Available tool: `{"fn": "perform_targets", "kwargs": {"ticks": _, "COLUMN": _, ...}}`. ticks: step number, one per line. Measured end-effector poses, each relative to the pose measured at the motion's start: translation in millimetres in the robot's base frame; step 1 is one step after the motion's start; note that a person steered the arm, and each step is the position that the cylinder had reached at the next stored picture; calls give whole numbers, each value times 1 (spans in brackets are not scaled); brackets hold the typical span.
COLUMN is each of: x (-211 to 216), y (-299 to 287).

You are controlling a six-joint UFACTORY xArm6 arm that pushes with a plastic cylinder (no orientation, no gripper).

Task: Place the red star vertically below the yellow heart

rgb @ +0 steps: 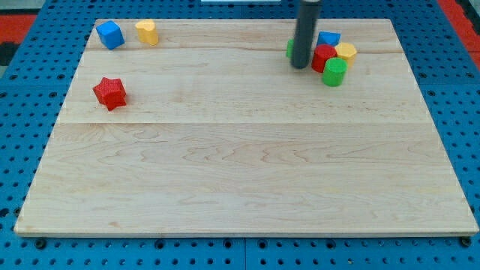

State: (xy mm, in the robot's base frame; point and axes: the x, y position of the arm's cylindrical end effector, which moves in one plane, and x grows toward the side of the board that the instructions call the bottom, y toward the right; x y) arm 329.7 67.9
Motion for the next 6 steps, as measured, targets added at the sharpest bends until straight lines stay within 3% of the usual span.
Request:
{"fn": "perform_targets", "kwargs": {"ticks": 2, "x": 127, "y": -171}}
{"fn": "perform_targets", "kwargs": {"ticks": 3, "x": 133, "y": -296}}
{"fn": "perform_targets", "kwargs": {"ticks": 4, "x": 77, "y": -304}}
{"fn": "perform_targets", "kwargs": {"ticks": 5, "x": 63, "y": -252}}
{"fn": "perform_targets", "kwargs": {"ticks": 6, "x": 37, "y": -160}}
